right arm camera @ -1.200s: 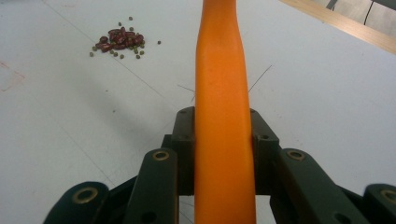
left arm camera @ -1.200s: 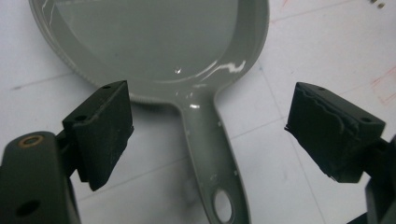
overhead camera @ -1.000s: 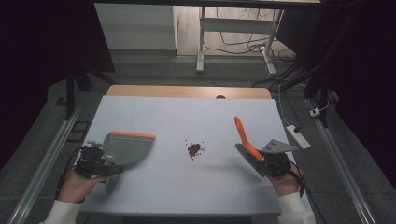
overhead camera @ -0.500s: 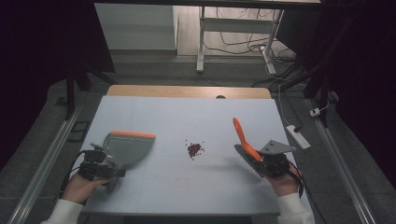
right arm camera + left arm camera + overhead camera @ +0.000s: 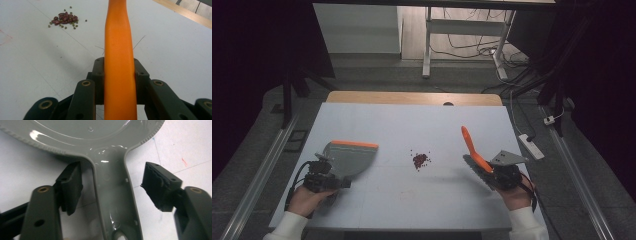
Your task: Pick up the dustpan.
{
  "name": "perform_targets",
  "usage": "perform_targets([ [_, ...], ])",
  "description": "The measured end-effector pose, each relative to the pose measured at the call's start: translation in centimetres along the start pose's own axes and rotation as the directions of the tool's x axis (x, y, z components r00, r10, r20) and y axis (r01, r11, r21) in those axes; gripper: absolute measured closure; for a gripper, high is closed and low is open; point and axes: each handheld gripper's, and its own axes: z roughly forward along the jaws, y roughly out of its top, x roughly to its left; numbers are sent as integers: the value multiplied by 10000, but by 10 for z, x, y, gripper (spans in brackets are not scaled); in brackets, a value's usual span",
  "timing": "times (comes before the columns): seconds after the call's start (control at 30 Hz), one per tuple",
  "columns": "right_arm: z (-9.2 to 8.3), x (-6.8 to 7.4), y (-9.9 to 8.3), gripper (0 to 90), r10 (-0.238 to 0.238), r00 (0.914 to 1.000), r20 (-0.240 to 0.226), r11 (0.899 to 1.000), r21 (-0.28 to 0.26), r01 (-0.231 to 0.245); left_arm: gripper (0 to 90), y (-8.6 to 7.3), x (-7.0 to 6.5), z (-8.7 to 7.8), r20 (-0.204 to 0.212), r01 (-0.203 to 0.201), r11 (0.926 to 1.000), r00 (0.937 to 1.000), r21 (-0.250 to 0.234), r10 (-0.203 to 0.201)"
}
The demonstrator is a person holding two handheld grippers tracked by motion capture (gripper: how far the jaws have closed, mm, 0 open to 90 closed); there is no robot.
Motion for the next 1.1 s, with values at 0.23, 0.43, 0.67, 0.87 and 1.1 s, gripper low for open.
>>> perform_targets([
  [0.23, -1, 0, 0, 701, 30, 10000, 49, 10000, -16, -30, 446, 0, 3, 1, 17, 188, 9997, 9998, -166, -188],
  [0.43, -1, -1, 0, 701, 64, 10000, 46, 10000, -30, -64, 536, 1, 5, 1, 119, 433, 9987, 9990, -274, -430],
  [0.67, -1, 0, 0, 701, 43, 10000, 35, 10000, -17, -43, 588, 1, 6, 2, 303, 454, 9985, 9985, -292, -446],
  [0.87, -1, -1, -1, 701, 52, 10000, 35, 10000, -3, -52, 612, 1, 8, 0, 205, 465, 9979, 9987, -452, -456],
  [1.1, -1, -1, -1, 701, 46, 10000, 32, 10000, -5, -46, 618, 0, 12, -4, 243, 282, 9961, 9994, -837, -263],
])
